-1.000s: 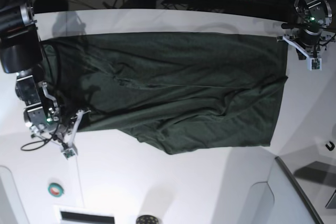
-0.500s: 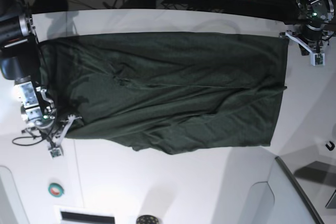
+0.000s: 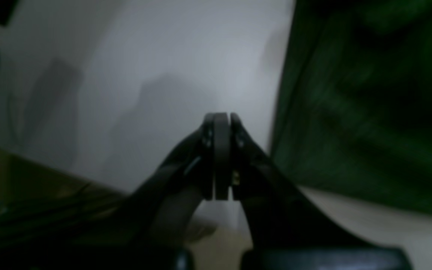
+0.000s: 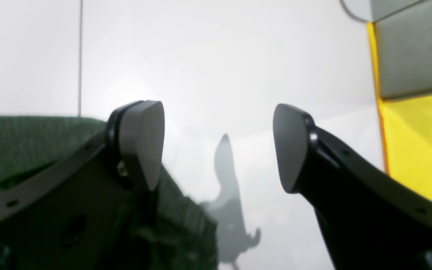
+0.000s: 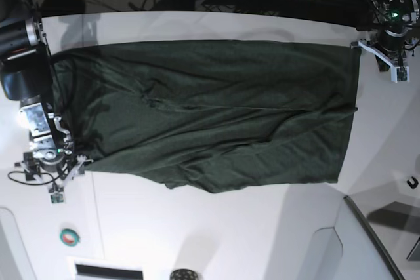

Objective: Layout the t-shirt on the table in an organized manner, then fold the t-shirt properly
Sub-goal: 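Hold the corners and pull the right gripper outward to stretch the shirt, then move the right gripper onto the shirt middle and pinch the fabric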

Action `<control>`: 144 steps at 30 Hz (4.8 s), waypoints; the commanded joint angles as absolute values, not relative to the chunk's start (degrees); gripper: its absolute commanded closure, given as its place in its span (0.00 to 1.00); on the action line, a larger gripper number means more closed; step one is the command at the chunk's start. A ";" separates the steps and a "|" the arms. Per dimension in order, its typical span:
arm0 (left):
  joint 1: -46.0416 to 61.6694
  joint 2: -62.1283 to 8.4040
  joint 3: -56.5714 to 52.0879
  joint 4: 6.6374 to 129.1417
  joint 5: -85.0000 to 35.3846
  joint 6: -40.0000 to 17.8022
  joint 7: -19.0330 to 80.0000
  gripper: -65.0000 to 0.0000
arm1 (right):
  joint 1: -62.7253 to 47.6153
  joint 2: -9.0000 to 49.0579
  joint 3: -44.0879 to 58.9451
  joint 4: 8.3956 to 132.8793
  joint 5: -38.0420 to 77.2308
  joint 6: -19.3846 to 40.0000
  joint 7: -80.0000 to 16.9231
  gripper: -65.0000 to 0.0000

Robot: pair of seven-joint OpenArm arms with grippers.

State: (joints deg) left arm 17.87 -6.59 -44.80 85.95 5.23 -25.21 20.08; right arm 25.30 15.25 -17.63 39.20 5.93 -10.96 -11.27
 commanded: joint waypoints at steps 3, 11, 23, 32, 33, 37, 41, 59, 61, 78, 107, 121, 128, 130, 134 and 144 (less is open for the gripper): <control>19.12 -6.90 -44.62 89.89 1.10 -24.84 18.59 1.00 | 23.69 16.04 -17.36 46.64 5.76 -11.56 -11.12 0.42; 16.04 -4.79 -41.80 86.37 -0.13 -24.66 18.24 1.00 | 22.73 14.73 -17.36 51.56 5.76 0.75 -15.87 1.00; 12.35 -5.05 -40.40 76.09 8.22 -24.48 18.07 1.00 | 29.14 12.35 -9.80 35.74 5.67 4.09 -14.64 0.98; 11.82 -7.43 -40.57 68.44 10.59 -24.48 18.07 1.00 | 31.78 12.44 -8.13 23.52 5.76 3.56 -6.11 0.98; 11.82 -7.52 -40.66 68.09 10.59 -24.48 18.07 1.00 | 31.87 12.44 -6.55 22.73 5.76 3.56 -5.05 0.98; 12.70 -8.48 -40.66 68.00 10.51 -24.48 18.07 1.00 | 31.87 12.44 -1.27 21.49 5.49 3.56 -3.21 0.98; 12.97 -8.66 -40.75 68.09 10.51 -24.48 18.07 1.00 | 31.60 12.44 0.92 21.67 5.49 3.56 -1.63 0.98; 16.48 -6.99 -40.84 85.67 10.51 -24.48 18.59 1.00 | 18.24 10.33 0.84 47.87 5.76 3.65 0.40 0.97; 16.22 -6.46 -40.57 86.02 10.51 -24.48 18.59 1.00 | 15.52 10.24 0.66 55.34 5.67 4.00 -2.59 0.97; 12.70 -6.64 -40.66 71.78 11.03 -24.48 18.07 1.00 | 30.73 -1.71 -19.12 36.97 5.76 8.48 -12.79 0.97; 14.90 -9.27 -40.75 67.82 10.59 -24.48 17.98 1.00 | 35.47 -5.41 -19.03 17.80 5.76 3.56 3.65 0.97; 14.73 -10.15 -40.75 65.89 10.51 -24.48 17.98 1.00 | 37.85 -3.65 -18.95 14.46 5.76 -4.44 6.46 0.97; 14.55 -10.15 -40.84 65.98 10.51 -24.48 17.98 1.00 | 34.59 -5.93 -18.95 23.08 5.76 7.43 3.47 0.99; 14.73 -10.15 -40.84 65.98 10.51 -24.48 17.98 1.00 | 33.63 -6.90 -19.12 25.89 5.76 10.33 1.01 0.99; 14.81 -10.15 -40.84 65.98 10.51 -24.48 17.98 1.00 | 33.71 -7.96 -19.21 25.63 5.76 12.53 -1.36 0.98; 14.81 -10.15 -40.84 67.12 10.51 -24.48 17.98 1.00 | 34.33 -7.60 -19.03 19.56 5.76 5.58 -1.19 0.97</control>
